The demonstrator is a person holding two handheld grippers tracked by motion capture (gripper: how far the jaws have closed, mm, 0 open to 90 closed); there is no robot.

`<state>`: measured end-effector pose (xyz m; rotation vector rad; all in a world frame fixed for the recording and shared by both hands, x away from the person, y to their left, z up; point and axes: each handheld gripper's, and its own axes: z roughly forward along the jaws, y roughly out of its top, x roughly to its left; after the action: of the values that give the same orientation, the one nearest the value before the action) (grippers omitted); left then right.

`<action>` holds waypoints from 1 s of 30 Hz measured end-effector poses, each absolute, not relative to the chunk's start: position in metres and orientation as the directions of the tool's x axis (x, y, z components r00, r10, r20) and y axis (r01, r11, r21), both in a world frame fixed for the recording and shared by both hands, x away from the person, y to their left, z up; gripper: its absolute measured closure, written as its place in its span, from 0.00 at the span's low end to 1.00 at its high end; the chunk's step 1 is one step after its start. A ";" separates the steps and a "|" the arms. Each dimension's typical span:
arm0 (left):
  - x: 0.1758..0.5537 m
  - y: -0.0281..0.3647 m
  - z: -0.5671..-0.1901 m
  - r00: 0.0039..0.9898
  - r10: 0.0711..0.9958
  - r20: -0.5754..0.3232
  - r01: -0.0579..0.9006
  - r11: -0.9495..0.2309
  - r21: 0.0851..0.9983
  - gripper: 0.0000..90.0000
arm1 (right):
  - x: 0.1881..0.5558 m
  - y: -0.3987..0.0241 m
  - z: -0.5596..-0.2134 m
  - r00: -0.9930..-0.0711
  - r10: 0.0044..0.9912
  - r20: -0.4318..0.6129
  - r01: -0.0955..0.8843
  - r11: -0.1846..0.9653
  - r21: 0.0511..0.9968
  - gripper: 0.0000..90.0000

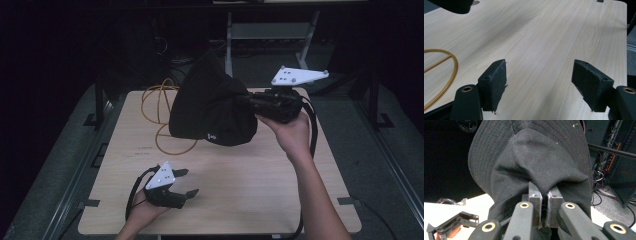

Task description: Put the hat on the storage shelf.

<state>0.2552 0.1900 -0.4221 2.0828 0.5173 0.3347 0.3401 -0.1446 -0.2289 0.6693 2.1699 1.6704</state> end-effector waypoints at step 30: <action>0.262 0.194 -0.426 0.874 0.485 0.022 0.241 -0.474 0.847 0.31 | 0.397 -0.067 -0.189 -0.879 0.474 0.041 0.189 0.270 0.944 0.94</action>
<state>0.2625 0.1942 -0.4256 2.0828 0.5251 0.3206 0.3973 -0.0674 -0.1888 0.6143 2.2915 1.6495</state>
